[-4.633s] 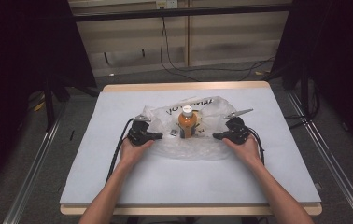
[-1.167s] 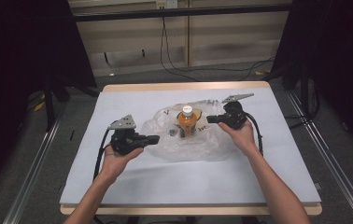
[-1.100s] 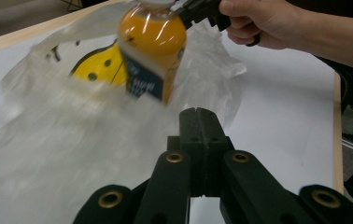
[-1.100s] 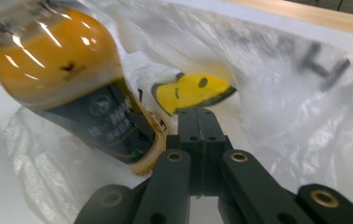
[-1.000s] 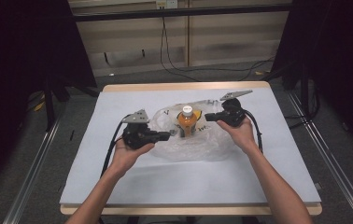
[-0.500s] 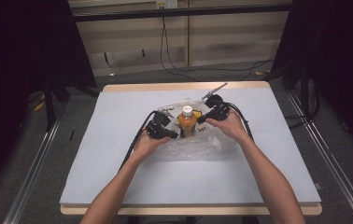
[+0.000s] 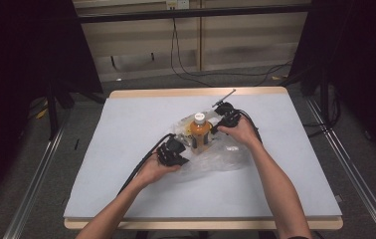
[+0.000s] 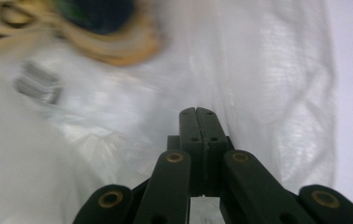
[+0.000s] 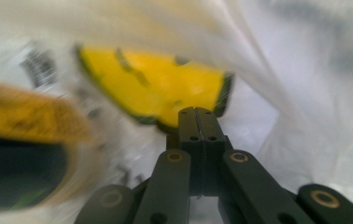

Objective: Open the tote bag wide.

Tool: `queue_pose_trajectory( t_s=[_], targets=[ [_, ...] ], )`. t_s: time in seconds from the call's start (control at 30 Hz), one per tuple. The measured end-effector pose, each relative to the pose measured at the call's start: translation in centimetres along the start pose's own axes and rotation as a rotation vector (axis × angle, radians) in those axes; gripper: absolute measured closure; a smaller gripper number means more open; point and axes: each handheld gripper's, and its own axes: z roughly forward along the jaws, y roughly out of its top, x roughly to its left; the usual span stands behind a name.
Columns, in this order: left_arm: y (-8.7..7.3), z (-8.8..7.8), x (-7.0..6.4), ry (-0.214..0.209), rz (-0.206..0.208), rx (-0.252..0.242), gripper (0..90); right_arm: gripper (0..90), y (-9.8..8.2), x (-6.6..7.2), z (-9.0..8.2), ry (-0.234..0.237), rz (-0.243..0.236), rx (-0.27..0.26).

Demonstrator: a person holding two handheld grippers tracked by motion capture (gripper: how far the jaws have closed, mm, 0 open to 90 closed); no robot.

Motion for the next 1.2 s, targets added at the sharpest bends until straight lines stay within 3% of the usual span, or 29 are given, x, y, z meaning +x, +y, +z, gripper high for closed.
queue_pose_trajectory(
  t_s=[0.1,0.13,0.3,0.4,0.47,0.57,0.67,0.8,0.87,0.9,0.93,0.97,1.0,1.1,1.2],
  targets=[
    [-0.5,0.0,-1.7,-0.015,0.016,-0.011,90.0,90.0,0.7,-0.7,0.2,-0.013,0.024,0.002],
    [-0.9,-0.2,-2.5,-0.017,0.051,-0.005,90.0,90.0,1.0,-1.0,0.3,-0.014,0.038,0.008],
    [-1.4,-0.5,-3.9,-0.036,0.084,0.005,90.0,90.0,1.7,-1.9,0.5,-0.050,0.055,0.003],
    [-1.6,-0.6,-4.5,-0.045,0.116,0.020,90.0,90.0,2.1,-2.1,0.5,-0.090,0.057,0.005],
    [-1.8,-0.6,-4.9,-0.037,0.107,0.009,90.0,90.0,2.3,-2.3,0.5,-0.120,0.084,-0.002],
    [-2.1,-0.8,-5.0,-0.062,0.116,0.009,90.0,90.0,2.2,-2.9,0.5,-0.179,0.101,-0.034],
    [-2.1,-0.8,-4.9,-0.069,0.110,0.009,90.0,90.0,2.1,-3.0,0.4,-0.187,0.100,-0.038],
    [-2.0,-1.3,-4.7,-0.068,0.091,-0.035,90.0,90.0,1.9,-1.8,-0.4,-0.121,0.032,-0.053],
    [-1.6,-2.0,-4.4,-0.072,0.080,-0.073,90.0,90.0,1.7,-1.0,-1.5,-0.047,0.024,-0.112],
    [-1.5,-2.5,-4.3,-0.069,0.080,-0.092,90.0,90.0,1.5,0.0,-2.8,-0.028,-0.024,-0.154],
    [-1.3,-3.0,-4.2,-0.065,0.076,-0.117,90.0,90.0,1.5,0.0,-2.8,-0.028,-0.024,-0.154],
    [-0.9,-4.0,-3.9,-0.051,0.073,-0.155,90.0,90.0,1.4,1.1,-4.0,-0.016,-0.057,-0.158],
    [-0.9,-4.0,-3.9,-0.051,0.073,-0.155,90.0,90.0,1.4,1.1,-4.0,-0.016,-0.057,-0.158],
    [-0.2,-5.7,-3.4,-0.041,0.060,-0.231,90.0,90.0,0.8,2.7,-5.4,0.019,-0.111,-0.193],
    [0.5,-7.0,-2.7,-0.034,0.062,-0.258,90.0,90.0,0.0,3.7,-5.4,0.027,-0.145,-0.177]
  ],
)
